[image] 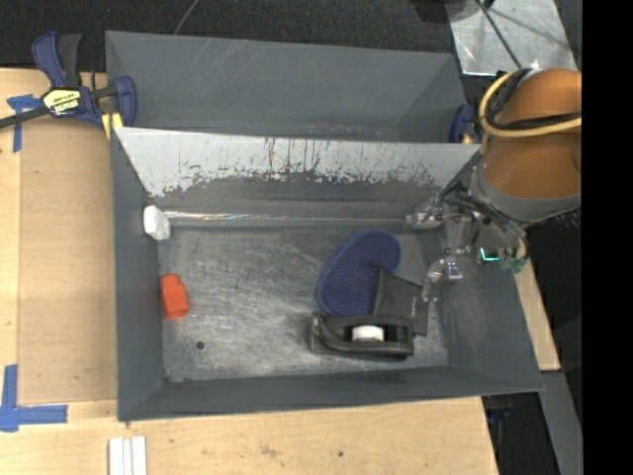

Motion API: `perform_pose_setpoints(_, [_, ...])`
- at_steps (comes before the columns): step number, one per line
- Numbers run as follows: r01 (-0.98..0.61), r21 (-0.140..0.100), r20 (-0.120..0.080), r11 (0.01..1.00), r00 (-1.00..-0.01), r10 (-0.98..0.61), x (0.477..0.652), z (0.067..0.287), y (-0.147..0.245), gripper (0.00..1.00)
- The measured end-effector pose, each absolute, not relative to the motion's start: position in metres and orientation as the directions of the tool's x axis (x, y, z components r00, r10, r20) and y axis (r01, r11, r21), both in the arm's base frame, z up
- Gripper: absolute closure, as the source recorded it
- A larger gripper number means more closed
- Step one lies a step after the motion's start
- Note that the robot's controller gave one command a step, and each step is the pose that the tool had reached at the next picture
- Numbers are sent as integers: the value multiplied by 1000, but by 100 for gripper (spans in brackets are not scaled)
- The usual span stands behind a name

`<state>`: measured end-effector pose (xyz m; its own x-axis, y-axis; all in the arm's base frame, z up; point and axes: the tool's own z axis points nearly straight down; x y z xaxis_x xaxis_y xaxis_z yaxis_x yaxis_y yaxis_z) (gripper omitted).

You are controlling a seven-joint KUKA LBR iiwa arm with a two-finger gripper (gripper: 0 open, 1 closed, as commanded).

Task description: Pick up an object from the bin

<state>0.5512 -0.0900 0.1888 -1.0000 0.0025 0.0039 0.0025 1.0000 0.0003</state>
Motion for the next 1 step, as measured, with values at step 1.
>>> perform_pose_setpoints(1, [74,-4,-6,997,-997,74,575,85,-37,0])
